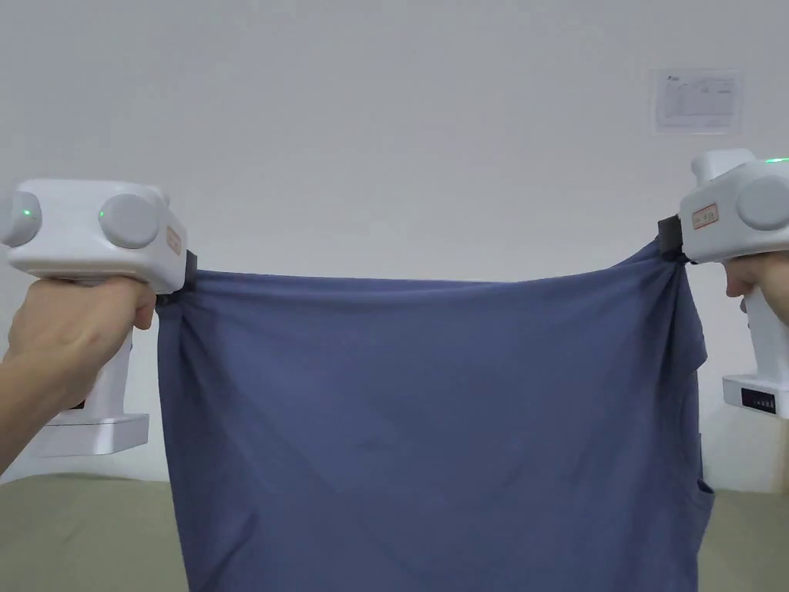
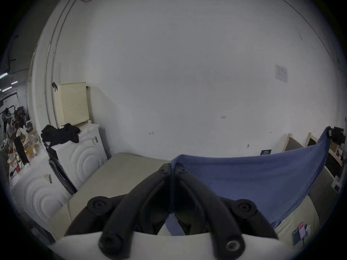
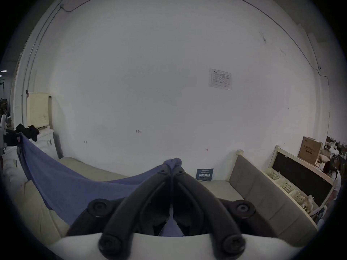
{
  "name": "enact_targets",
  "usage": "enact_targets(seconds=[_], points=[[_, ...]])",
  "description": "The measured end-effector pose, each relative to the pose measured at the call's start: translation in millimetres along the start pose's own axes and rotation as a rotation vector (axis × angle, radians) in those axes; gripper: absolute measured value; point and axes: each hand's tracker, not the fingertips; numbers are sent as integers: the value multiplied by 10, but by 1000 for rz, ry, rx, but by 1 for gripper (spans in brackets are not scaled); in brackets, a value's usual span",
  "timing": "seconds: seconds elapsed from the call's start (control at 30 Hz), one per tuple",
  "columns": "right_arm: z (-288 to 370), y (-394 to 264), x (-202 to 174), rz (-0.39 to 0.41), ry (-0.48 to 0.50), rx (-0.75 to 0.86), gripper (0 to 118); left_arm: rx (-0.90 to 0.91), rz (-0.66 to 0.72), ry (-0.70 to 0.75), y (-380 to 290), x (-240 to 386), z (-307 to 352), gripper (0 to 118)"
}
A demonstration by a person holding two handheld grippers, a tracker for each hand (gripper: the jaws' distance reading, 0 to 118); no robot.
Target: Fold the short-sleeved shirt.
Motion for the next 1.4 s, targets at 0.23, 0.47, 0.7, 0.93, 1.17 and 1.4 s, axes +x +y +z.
enact_targets(seconds=[0.23, 0.47, 0.7, 0.93, 1.17, 1.4], points=[[-491, -316, -105, 38, -12, -50, 2, -45, -13, 18, -317, 136, -607, 2], [-799, -1237, -224, 71, -3, -172, 2, -169, -66, 23, -1133, 217, -1144, 2], [-659, -2406, -273, 41, 44, -328, 2, -282, -127, -10, -2147, 194, -1295, 2], [131, -3227, -227, -9, 74, -403, 2, -364, -132, -81, -2980, 21, -866, 2], [1378, -3915, -71, -54, 125, -460, 2, -432, -71, -170, -3826, -340, 39, 2], [2539, -4446, 7, -35, 148, -500, 2, -477, -52, -191, -4444, -627, 1068, 2]])
